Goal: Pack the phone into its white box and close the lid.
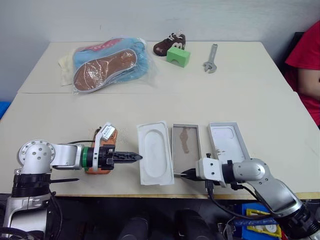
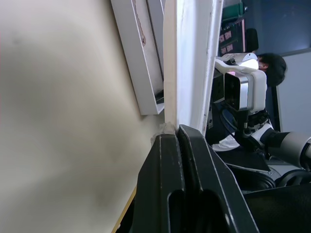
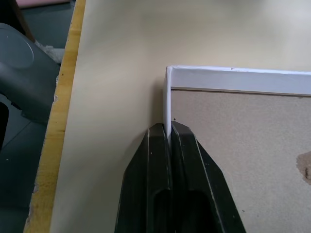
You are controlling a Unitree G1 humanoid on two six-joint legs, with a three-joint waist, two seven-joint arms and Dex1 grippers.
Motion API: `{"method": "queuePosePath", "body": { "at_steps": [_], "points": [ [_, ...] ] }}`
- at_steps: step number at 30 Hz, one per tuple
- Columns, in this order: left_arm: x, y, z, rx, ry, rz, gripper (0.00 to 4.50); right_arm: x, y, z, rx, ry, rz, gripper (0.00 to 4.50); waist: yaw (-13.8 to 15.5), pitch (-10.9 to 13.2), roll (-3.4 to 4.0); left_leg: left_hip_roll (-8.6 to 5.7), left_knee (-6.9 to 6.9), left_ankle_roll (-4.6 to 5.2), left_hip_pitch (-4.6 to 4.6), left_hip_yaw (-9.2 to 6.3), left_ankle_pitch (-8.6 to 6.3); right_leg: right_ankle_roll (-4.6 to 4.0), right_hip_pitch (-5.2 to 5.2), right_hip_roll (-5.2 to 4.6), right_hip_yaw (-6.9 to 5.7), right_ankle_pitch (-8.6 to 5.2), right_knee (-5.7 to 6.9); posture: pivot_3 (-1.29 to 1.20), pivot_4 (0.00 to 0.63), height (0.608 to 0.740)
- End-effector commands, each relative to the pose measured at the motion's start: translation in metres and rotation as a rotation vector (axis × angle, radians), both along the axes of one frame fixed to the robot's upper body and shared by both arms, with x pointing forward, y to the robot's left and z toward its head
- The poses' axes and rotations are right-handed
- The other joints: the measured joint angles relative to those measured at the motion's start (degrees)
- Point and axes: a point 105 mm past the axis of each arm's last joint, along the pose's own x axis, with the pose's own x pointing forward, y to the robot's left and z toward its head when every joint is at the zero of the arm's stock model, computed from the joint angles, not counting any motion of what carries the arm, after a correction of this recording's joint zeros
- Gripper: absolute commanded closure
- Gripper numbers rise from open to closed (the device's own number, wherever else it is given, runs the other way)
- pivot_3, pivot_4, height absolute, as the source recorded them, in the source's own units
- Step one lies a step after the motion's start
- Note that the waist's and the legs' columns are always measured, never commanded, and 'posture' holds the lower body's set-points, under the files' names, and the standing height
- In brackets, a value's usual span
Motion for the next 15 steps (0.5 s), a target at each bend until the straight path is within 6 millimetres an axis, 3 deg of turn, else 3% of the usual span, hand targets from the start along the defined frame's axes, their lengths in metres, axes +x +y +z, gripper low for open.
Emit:
{"method": "queuePosePath", "body": {
  "at_steps": [1,9,11,15],
  "points": [
    [0.005,-0.010,0.012,-0.030,-0.026,-0.042,4.50,-0.011,0.001,0.010,0.019,0.001,0.012,3.31,0.04,0.00,-0.02,0.00,0.00,0.00,-0.01,0.00,0.00,0.00,-0.01,0.00,0.00,0.00,0.00,0.00,0.150,0.740],
    [0.021,-0.036,0.009,-0.026,-0.011,-0.072,4.50,-0.037,-0.026,0.073,0.176,0.031,-0.094,0.45,0.26,0.03,-0.12,-0.01,0.02,0.01,-0.06,-0.01,0.00,0.00,-0.01,-0.01,-0.01,0.00,-0.03,0.00,0.150,0.740],
    [0.024,-0.041,0.008,-0.029,-0.008,-0.072,4.50,-0.042,-0.033,0.081,0.180,0.038,-0.121,0.04,0.17,0.06,-0.22,-0.02,0.02,0.01,-0.06,-0.01,0.00,0.00,0.01,-0.01,-0.01,0.00,-0.03,0.00,0.150,0.740],
    [0.034,-0.056,0.005,-0.026,0.009,-0.067,4.50,-0.046,-0.057,0.091,0.173,0.053,-0.219,0.04,0.33,0.09,-0.34,0.01,0.04,0.00,-0.06,-0.01,0.00,0.01,0.01,0.01,-0.02,0.00,-0.03,0.00,0.150,0.740]
  ]
}}
